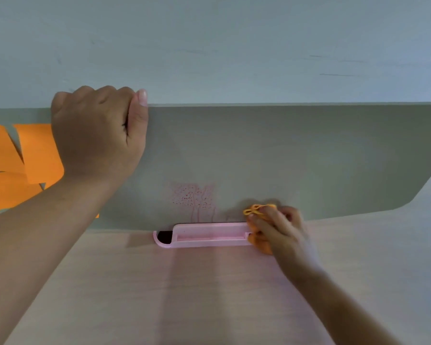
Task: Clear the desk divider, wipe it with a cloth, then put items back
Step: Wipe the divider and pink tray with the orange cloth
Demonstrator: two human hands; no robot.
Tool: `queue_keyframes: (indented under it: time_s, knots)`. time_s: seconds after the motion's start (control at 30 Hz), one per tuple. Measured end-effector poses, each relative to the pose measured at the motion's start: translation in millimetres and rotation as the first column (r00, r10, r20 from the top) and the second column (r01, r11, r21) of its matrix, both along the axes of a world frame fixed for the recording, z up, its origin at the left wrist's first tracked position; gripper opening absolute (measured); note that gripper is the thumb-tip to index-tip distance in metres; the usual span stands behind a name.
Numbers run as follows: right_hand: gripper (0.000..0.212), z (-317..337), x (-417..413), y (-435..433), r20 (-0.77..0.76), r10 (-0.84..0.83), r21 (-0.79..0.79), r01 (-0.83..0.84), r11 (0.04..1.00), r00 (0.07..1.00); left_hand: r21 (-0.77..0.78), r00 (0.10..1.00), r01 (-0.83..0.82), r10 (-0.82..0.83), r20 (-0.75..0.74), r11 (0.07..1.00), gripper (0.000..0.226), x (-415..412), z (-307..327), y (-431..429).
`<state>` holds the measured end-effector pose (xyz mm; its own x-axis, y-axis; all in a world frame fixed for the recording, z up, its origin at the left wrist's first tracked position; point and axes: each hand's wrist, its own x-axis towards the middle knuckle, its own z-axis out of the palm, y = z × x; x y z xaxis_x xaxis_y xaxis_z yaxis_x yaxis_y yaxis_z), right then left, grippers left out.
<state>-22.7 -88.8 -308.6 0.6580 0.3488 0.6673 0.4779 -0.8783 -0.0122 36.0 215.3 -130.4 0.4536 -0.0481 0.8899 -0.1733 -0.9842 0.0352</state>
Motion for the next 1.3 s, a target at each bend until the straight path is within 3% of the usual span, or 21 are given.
queue_keyframes:
  time_s: [0.07, 0.17, 0.23, 0.3, 0.4, 0.47, 0.53, 0.67, 0.77, 0.9, 1.0, 1.13, 1.2, 1.3]
  knots:
    - [0.046, 23.2, 4.7, 2.2, 0.043, -0.050, 0.091, 0.046, 0.995, 0.998, -0.004, 1.000, -0.009, 0.009, -0.011, 1.000, 0.048, 0.7, -0.3, 0.3]
    - [0.035, 58.8, 18.3, 43.1, 0.209, 0.002, 0.187, -0.042, 0.981, 0.978, -0.017, 1.000, -0.001, 0.000, -0.022, 1.000, 0.048, -0.2, 2.2, -3.0]
    - [0.029, 66.8, 21.1, 74.3, 0.243, 0.058, 0.115, -0.088, 0.990, 0.968, -0.018, 1.000, 0.008, -0.009, -0.026, 1.000, 0.047, -0.7, 1.2, -3.7]
    - [0.029, 60.6, 16.8, 84.8, 0.184, 0.118, 0.005, -0.121, 0.993, 0.976, -0.017, 0.999, 0.006, -0.007, -0.040, 1.000, 0.047, -1.0, 1.7, -3.0]
    - [0.031, 38.2, 2.3, 50.0, 0.011, 0.123, -0.152, -0.120, 0.981, 0.992, -0.025, 0.999, 0.016, -0.017, -0.041, 1.000, 0.045, -1.4, 2.9, -3.9]
    - [0.036, 37.0, -1.7, 16.0, 0.005, 0.084, -0.189, -0.081, 0.979, 0.996, -0.024, 1.000, 0.020, -0.021, -0.021, 1.000, 0.044, -0.6, 2.1, -4.4]
    - [0.041, 53.4, 4.3, 6.5, 0.108, 0.059, -0.139, -0.044, 0.989, 0.992, -0.031, 1.000, 0.017, -0.017, -0.001, 0.999, 0.043, 0.8, 1.3, -3.7]
    - [0.024, 90.6, 31.6, 75.6, 0.329, 0.073, -0.033, -0.066, 0.997, 0.941, -0.044, 1.000, 0.016, -0.016, -0.001, 0.999, 0.041, 1.5, 1.5, -6.5]
    - [0.019, 85.1, 32.4, 115.2, 0.292, 0.209, -0.156, -0.169, 0.973, 0.933, -0.036, 1.000, 0.027, -0.026, 0.015, 0.999, 0.040, 1.4, -0.1, -6.4]
    - [0.030, 73.4, 20.7, 69.5, 0.096, 0.261, -0.402, -0.202, 0.893, 0.961, -0.053, 0.999, 0.032, -0.031, 0.029, 0.998, 0.040, 2.2, 0.5, -5.8]
    - [0.032, 90.7, 18.4, 47.3, 0.186, 0.222, -0.337, -0.150, 0.930, 0.957, -0.058, 0.999, 0.025, -0.023, 0.039, 0.998, 0.039, 2.9, -0.5, -5.8]
    - [0.017, 117.0, 32.8, 112.4, 0.334, 0.186, -0.141, -0.146, 0.979, 0.924, -0.036, 0.999, 0.037, -0.035, 0.039, 0.999, 0.038, 3.0, 0.2, -4.3]
    - [0.014, 110.0, 31.4, 141.9, 0.306, 0.224, -0.152, -0.185, 0.971, 0.925, -0.029, 0.998, 0.052, -0.051, 0.026, 0.998, 0.039, 1.7, 0.3, -4.4]
    - [0.025, 91.2, 21.5, 120.7, 0.163, 0.259, -0.263, -0.211, 0.941, 0.952, -0.056, 0.998, 0.054, -0.053, 0.016, 0.997, 0.040, 1.1, 0.6, -6.1]
